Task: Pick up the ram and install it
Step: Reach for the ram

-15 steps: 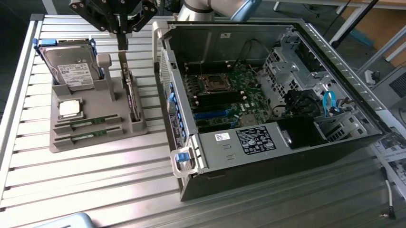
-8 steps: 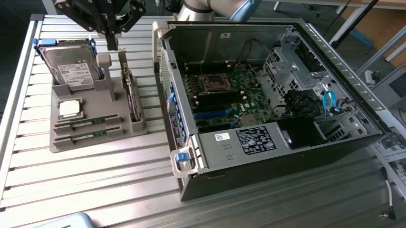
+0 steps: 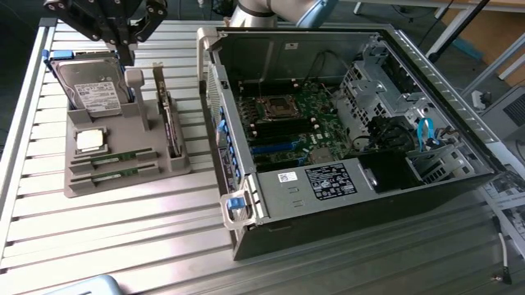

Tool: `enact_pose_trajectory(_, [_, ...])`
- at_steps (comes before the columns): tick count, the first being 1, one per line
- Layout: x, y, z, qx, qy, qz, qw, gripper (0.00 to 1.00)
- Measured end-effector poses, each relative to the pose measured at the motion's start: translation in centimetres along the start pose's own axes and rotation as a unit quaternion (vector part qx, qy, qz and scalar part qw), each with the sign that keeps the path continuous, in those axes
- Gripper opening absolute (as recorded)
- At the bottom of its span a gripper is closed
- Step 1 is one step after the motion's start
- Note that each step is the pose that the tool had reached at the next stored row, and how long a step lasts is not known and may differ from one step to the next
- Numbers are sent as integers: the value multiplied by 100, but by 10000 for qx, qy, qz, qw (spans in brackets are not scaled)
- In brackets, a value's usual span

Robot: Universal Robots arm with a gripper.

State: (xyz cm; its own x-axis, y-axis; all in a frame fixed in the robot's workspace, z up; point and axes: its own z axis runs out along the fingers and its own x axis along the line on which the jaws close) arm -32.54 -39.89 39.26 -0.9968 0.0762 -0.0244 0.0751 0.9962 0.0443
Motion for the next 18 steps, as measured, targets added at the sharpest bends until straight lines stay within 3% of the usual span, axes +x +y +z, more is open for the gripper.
enact_pose_trajectory(7, [225,-17,-5,0,0,0,10000,10])
enact_pose_trajectory(18, [487,-36,-11,-1,0,1,10000,10])
